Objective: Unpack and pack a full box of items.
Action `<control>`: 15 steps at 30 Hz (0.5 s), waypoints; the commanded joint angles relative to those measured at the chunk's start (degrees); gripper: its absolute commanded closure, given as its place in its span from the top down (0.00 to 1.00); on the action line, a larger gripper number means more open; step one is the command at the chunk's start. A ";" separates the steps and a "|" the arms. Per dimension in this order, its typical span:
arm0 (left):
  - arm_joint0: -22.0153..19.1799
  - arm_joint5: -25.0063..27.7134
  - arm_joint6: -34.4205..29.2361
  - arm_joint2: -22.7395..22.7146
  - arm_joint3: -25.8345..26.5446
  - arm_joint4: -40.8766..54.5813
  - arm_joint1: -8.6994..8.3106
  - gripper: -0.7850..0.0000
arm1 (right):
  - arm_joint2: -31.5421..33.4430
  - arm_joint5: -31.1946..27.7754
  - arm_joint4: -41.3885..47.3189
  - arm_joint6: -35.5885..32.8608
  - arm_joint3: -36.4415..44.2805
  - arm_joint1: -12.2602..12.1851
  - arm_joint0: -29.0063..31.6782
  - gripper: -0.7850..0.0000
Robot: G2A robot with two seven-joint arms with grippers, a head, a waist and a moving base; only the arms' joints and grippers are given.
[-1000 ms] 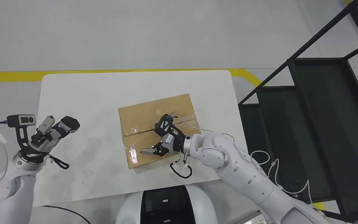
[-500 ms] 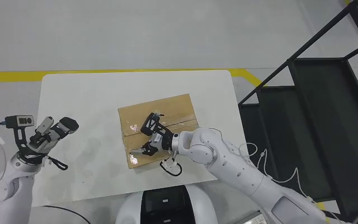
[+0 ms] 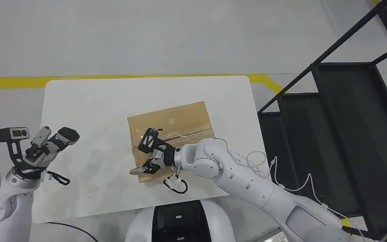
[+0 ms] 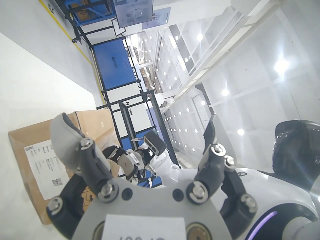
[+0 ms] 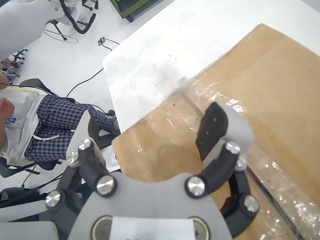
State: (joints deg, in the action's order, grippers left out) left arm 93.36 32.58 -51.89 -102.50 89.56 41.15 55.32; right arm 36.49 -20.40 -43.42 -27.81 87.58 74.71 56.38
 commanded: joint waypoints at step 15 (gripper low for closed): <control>0.24 -1.38 -0.07 -0.72 1.28 -0.87 0.42 1.00 | 0.45 -1.61 0.65 1.86 -0.12 1.51 -1.15 1.00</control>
State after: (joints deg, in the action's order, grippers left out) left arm 93.70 31.28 -51.89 -103.32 90.77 40.34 55.70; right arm 36.34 -21.81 -42.80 -25.99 86.99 76.40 54.86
